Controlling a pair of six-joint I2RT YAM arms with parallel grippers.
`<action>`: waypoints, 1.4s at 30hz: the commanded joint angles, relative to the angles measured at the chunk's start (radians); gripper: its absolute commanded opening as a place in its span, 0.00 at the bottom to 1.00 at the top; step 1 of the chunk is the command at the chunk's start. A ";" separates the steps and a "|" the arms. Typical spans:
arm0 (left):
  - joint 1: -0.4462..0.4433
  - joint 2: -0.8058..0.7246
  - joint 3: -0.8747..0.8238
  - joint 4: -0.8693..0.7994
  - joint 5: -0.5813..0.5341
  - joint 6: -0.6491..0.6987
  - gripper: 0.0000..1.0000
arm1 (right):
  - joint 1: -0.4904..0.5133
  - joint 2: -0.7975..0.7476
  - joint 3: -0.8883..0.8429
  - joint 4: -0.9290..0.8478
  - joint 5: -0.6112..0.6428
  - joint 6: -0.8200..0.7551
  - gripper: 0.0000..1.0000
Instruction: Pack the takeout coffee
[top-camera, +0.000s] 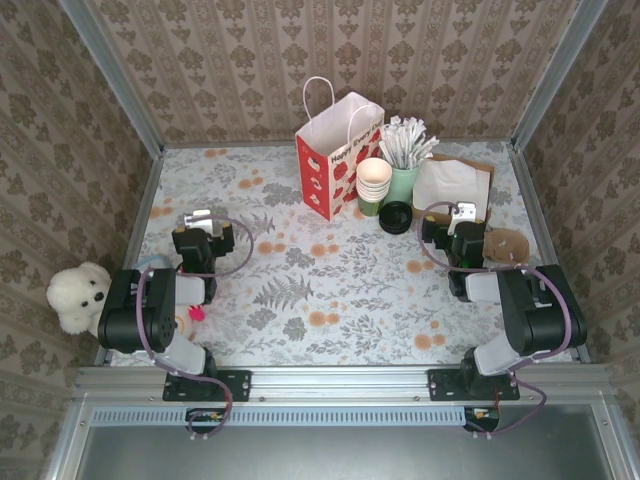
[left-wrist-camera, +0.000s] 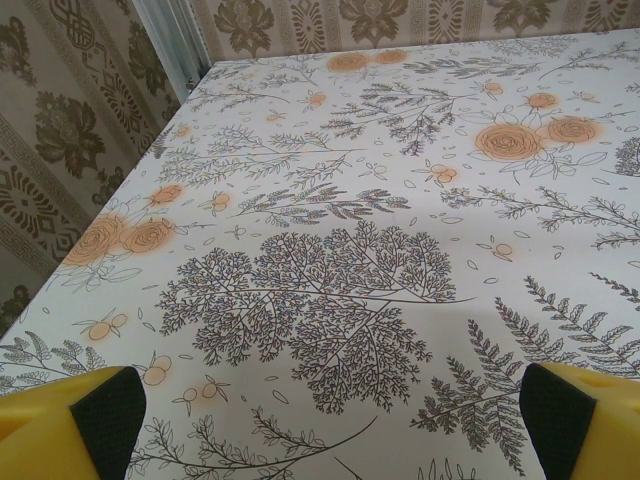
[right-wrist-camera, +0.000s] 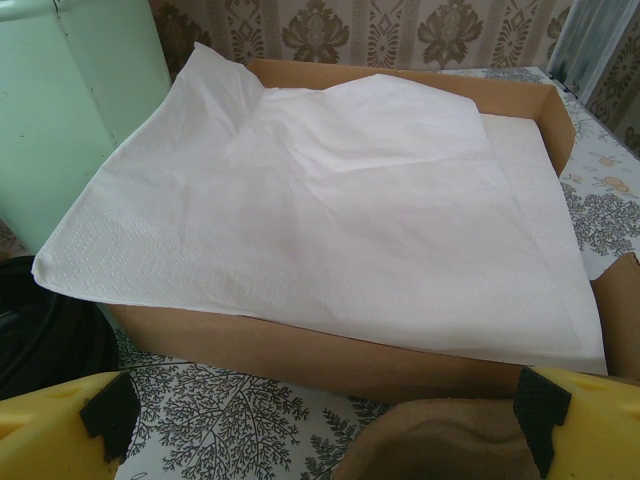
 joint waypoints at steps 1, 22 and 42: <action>0.002 -0.005 0.016 -0.007 0.019 0.007 1.00 | 0.001 0.002 -0.006 0.021 0.015 0.007 1.00; -0.004 -0.008 0.004 0.018 -0.021 0.005 1.00 | 0.001 0.000 -0.012 0.031 0.014 0.005 1.00; -0.305 -0.190 0.872 -1.392 -0.207 -0.543 1.00 | 0.034 -0.460 0.387 -0.935 -0.175 0.471 1.00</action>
